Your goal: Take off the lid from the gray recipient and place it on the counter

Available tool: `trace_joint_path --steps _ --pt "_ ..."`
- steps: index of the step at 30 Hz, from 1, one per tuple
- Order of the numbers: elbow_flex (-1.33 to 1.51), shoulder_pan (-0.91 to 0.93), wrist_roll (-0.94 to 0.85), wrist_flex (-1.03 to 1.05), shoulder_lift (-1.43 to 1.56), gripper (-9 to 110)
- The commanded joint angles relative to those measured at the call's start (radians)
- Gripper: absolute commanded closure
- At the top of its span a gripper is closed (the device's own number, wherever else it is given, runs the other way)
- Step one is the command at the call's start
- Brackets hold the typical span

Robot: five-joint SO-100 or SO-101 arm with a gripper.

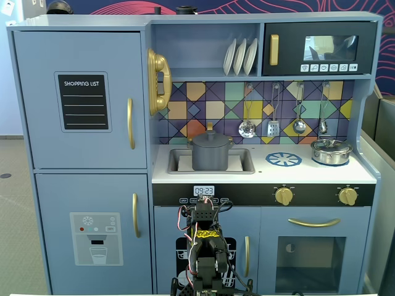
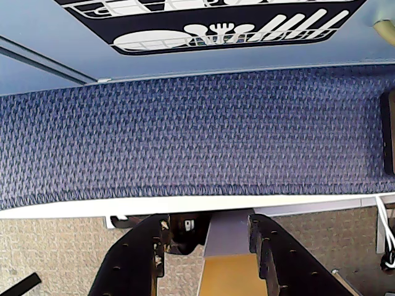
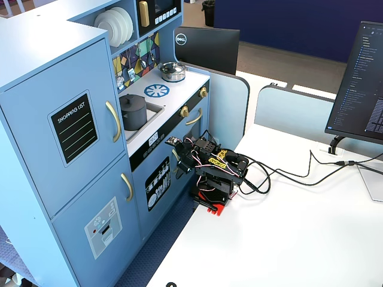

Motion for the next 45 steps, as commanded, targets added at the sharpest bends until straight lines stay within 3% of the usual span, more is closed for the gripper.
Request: trace_joint_path --steps 1,17,23,27,33,39,45 --pt "0.0 0.054 -0.015 0.175 -0.005 101" --pt "0.0 0.052 -0.046 0.169 -0.005 101" --pt "-0.158 0.043 -0.043 0.035 -0.049 102" --pt "-0.407 0.063 -0.126 -0.11 -0.143 102" --pt "-0.653 0.071 -0.103 -0.48 -0.221 102" --pt "-0.713 0.063 -0.129 -0.862 -0.324 101" --pt "-0.746 0.071 -0.123 -1.065 -0.446 93"
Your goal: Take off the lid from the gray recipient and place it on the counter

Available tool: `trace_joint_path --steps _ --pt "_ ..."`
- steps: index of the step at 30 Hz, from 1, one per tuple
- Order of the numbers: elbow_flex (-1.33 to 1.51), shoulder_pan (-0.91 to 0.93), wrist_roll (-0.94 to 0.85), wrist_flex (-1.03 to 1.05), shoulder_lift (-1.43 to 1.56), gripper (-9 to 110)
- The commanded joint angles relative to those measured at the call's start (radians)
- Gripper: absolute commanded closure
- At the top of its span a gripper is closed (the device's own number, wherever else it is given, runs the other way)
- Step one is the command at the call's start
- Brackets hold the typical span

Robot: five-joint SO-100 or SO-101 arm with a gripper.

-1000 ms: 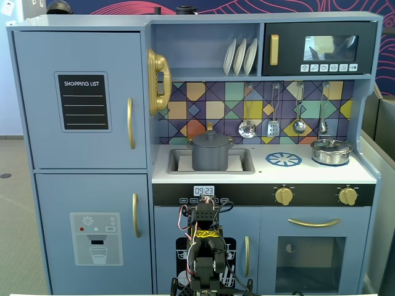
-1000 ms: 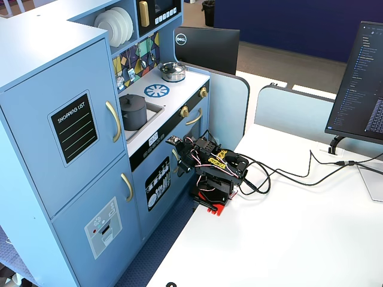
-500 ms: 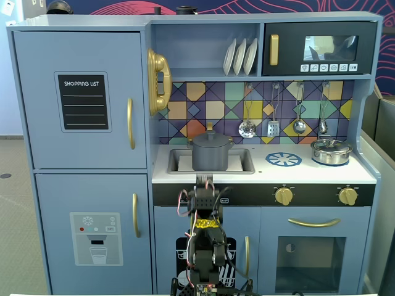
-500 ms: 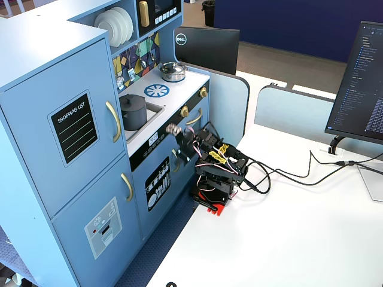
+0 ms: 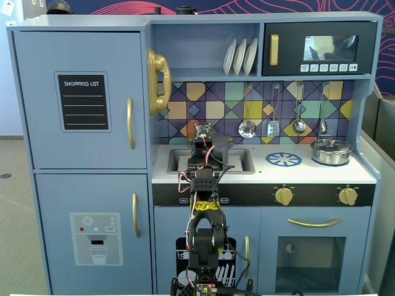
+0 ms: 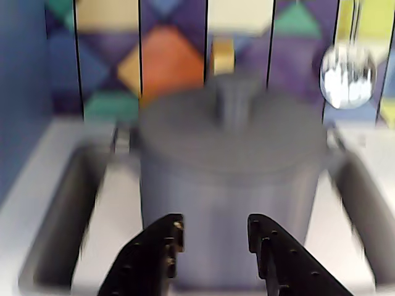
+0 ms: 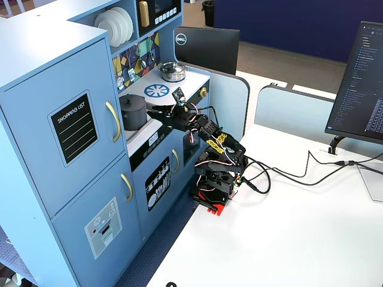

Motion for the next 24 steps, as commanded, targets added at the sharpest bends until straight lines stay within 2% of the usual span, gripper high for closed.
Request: trace_joint_path --steps 1,9,24 --pt "-0.074 0.011 0.005 -0.138 -0.063 90" --pt "-0.164 0.026 0.015 -0.216 -0.207 84" --pt "-0.233 0.044 0.052 -0.333 -0.397 84"
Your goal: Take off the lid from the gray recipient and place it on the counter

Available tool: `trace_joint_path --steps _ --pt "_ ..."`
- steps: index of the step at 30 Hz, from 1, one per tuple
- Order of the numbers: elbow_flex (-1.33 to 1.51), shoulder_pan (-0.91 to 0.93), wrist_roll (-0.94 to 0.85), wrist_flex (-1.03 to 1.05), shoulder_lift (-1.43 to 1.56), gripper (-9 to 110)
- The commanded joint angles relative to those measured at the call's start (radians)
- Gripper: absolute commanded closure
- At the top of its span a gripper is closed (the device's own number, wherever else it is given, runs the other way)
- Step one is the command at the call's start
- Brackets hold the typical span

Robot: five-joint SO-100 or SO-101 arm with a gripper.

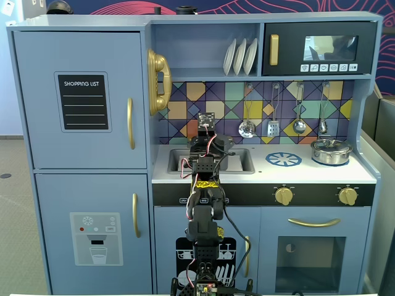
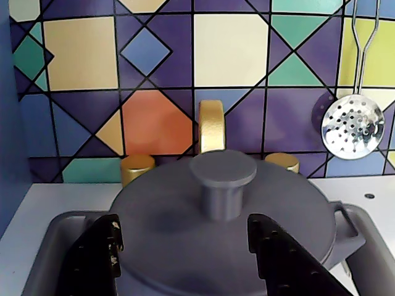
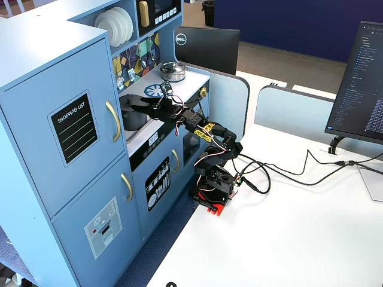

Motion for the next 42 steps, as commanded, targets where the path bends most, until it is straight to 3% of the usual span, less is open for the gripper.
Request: trace_joint_path --steps 1,18,26,30,42 --pt "-0.089 0.021 0.017 -0.066 -0.066 84" --pt "-0.25 0.0 0.008 -0.202 -0.342 87" --pt "-0.258 -0.002 0.009 -0.204 -0.362 90" --pt "-0.25 -0.002 -0.002 -0.207 -0.359 101" --pt "-0.238 -0.002 -0.006 -0.267 -0.336 101"
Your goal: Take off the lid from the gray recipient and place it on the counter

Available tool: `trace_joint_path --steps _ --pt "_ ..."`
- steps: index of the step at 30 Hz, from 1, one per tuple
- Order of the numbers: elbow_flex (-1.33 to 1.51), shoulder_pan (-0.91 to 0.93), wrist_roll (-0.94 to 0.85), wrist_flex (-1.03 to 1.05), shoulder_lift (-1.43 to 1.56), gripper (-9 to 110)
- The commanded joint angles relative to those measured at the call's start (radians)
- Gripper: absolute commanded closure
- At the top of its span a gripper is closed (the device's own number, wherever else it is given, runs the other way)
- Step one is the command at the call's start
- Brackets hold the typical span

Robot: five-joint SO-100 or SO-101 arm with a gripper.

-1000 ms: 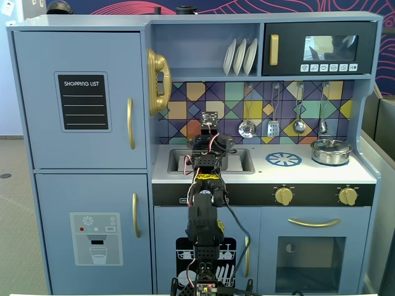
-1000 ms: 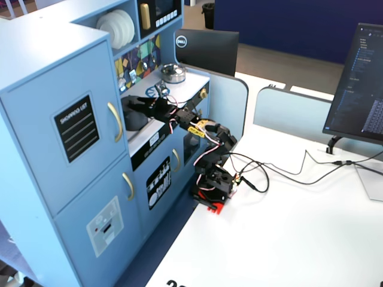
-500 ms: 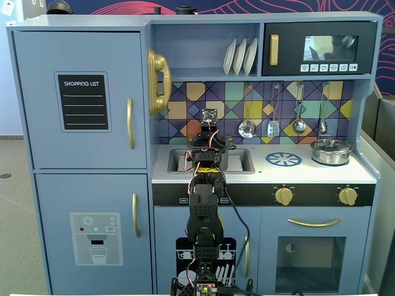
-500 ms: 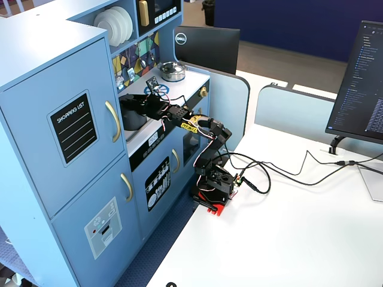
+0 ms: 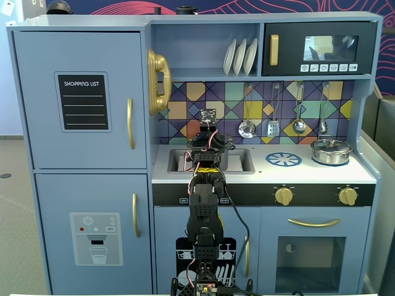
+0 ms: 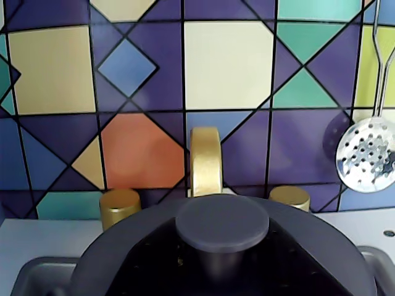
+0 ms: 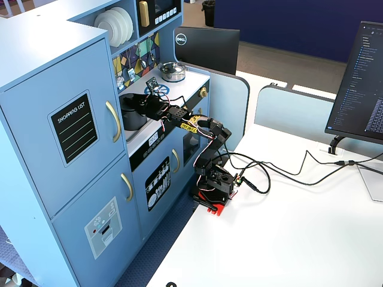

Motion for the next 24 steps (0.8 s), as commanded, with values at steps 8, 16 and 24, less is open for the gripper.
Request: trace_joint_path --steps 8,16,24 --pt "-0.067 0.011 -0.025 -0.061 0.057 101" --pt "-0.15 0.071 -0.029 -0.038 0.067 102" --pt "-0.196 0.213 0.012 0.008 0.081 102"
